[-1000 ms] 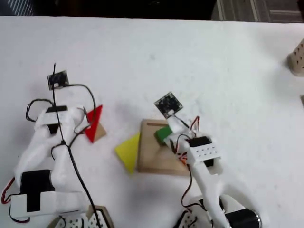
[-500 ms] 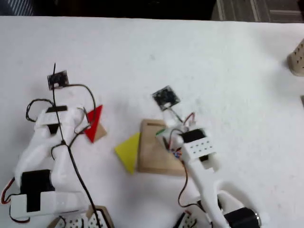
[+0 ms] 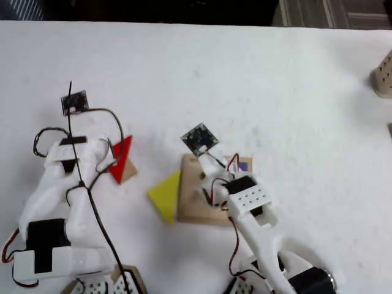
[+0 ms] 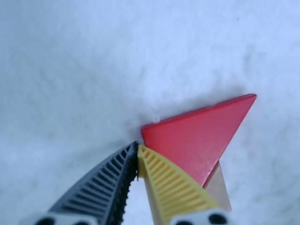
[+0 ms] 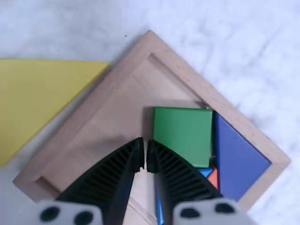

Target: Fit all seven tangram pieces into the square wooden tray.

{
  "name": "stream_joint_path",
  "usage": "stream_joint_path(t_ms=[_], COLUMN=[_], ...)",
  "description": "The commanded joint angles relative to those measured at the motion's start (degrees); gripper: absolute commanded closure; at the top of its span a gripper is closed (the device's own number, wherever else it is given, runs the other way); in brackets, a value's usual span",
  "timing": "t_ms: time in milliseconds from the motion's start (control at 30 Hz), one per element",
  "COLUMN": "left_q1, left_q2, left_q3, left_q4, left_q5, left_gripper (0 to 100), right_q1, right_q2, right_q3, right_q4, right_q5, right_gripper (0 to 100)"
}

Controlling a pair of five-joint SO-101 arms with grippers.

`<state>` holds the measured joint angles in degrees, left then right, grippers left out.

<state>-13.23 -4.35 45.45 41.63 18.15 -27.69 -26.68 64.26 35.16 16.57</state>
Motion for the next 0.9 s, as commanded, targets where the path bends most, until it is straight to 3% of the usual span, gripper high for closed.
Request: stream_joint_path(t_ms=[0, 400, 633, 767, 867], left_q1=[0.84, 0.66, 0.57, 0.66, 3.30], left_q2=[-0.13, -0.31, -0.40, -0.48, -0.48], left_q3=[-3.25, -3.25, -3.25, -5.63, -9.05], left_q4=[-1.14, -0.88, -0.44, 4.66, 10.46], left_q5=[-0.79, -0.79, -0.79, -1.14, -8.09], left_gripper=[98, 98, 98, 98, 98], right_q1=[0.75, 6.11, 6.73, 9.01, 9.98], right_q2=[-0.13, -1.63, -14.46, -19.74, -20.79], right_q3=[-0.35, -0.62, 1.14, 6.77, 8.09], right_q4=[-1.01, 1.19, 8.84, 7.08, 7.08], right_q5=[0.79, 1.05, 0.88, 0.97, 1.14], right_gripper=[98.0, 98.1, 98.1, 98.1, 98.1])
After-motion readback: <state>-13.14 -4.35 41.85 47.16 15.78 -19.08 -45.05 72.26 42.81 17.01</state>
